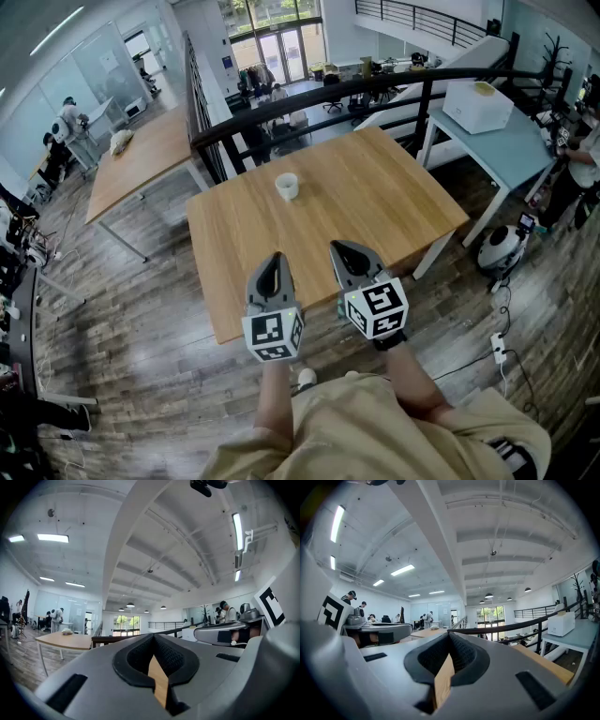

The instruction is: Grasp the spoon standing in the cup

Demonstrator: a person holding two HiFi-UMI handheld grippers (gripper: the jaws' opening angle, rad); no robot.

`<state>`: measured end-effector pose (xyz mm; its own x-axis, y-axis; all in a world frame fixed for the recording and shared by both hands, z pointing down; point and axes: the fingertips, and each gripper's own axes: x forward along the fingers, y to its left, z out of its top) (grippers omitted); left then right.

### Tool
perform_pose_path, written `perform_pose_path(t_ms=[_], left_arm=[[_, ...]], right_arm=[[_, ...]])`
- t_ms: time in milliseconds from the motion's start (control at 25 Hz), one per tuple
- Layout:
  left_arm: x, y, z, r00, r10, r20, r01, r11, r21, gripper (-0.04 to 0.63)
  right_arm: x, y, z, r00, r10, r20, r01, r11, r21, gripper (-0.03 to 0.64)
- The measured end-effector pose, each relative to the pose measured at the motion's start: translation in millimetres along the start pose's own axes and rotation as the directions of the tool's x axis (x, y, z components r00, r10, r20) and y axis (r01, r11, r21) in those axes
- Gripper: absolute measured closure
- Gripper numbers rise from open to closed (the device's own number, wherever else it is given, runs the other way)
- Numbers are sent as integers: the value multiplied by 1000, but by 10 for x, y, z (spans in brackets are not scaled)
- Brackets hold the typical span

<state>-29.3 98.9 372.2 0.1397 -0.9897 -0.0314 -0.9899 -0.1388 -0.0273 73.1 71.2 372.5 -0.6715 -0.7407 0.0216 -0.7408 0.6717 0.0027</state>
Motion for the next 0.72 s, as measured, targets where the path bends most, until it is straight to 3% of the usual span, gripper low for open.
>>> perform_pose_path(t_ms=[200,400,720], left_arm=[[131,-82,110,999,-8,36,8,1000,19,584],[143,-148,39,1000,-4,25,3,1000,16,584],[134,-158,-43,1000,9,-5,-9,999,32,584]], right_arm=[[14,-108,102,999,4,37,-4,1000,-17,607],[-2,-172,34,1000,4,26,-4,1000,-9,607],[46,-347,-82,999,-30,26,27,993,119,607]])
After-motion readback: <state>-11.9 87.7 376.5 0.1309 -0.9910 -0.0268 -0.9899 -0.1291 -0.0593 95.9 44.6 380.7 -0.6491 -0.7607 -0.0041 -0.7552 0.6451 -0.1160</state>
